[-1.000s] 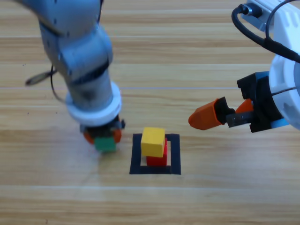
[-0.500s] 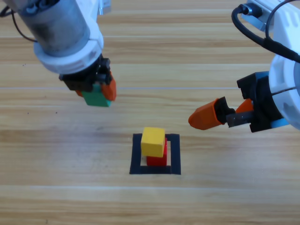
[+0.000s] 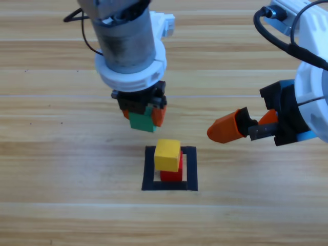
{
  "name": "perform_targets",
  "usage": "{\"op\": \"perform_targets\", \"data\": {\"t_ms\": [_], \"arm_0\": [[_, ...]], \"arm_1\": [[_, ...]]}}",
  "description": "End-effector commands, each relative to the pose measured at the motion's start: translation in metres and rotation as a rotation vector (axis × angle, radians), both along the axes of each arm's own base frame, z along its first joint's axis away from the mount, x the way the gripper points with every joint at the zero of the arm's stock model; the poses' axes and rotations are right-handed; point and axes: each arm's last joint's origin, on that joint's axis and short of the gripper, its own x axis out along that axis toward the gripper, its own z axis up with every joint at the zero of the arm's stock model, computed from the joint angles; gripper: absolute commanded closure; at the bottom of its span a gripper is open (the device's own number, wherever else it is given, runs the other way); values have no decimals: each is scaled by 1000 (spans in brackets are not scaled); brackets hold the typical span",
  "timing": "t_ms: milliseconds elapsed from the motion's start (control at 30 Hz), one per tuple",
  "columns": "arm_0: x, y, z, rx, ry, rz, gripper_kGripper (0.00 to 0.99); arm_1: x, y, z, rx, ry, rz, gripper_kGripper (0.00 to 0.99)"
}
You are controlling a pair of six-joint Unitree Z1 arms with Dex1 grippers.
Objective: Stack the blocks in the rectangular block: red at the bottom, yellow in the middle, green on top
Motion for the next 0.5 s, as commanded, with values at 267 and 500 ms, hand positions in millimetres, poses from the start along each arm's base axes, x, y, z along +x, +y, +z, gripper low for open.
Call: {"op": "perform_targets", "data": {"t_ms": [267,500], "arm_0": [[-11,-32,-29,34,59,146,873],[-20,-49,-31,32,48,178,873]], "arm_1": [[3,2,-15,-38,7,-8,0],[2,1,-15,-40,8,-8,0]]}}
